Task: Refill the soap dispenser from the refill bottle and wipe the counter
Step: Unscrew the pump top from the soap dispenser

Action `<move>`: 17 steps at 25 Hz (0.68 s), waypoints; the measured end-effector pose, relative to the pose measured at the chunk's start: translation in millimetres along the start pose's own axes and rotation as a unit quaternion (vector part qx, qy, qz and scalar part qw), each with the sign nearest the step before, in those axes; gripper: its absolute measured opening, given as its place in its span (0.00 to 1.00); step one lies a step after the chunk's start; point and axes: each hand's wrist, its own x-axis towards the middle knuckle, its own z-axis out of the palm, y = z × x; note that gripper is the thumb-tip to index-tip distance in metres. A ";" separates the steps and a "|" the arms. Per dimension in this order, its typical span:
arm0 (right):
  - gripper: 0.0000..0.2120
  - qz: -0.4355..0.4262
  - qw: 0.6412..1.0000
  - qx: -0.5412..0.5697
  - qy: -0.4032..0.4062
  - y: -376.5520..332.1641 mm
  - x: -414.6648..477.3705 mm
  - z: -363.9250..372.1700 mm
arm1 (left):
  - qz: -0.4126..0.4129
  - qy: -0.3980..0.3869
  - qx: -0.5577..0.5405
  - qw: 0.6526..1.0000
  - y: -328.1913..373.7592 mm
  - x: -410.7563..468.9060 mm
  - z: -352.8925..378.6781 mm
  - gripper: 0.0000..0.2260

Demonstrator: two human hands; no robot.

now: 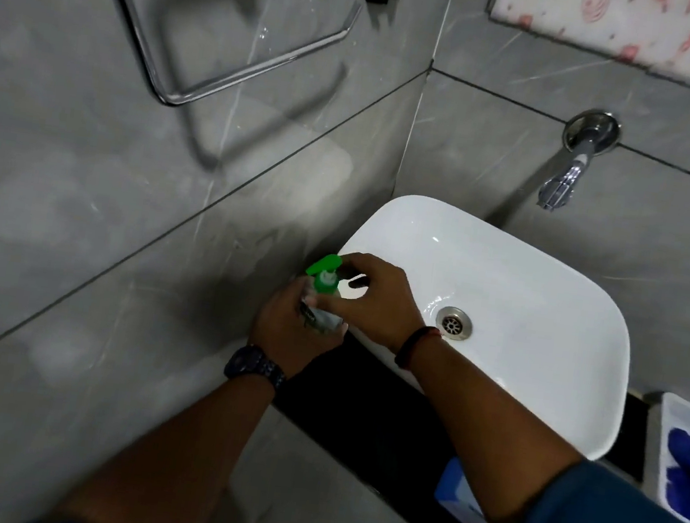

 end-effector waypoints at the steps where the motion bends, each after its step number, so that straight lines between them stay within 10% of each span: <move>1: 0.14 0.013 0.999 0.005 0.035 -1.3 -2.2 0.4 | 0.007 0.016 0.005 1.000 6.1 1.6 -3.5 0.23; 17: 0.19 0.037 0.982 0.103 0.152 -17.2 -23.3 0.5 | 0.021 -0.023 -0.126 0.992 15.1 13.4 -1.3 0.13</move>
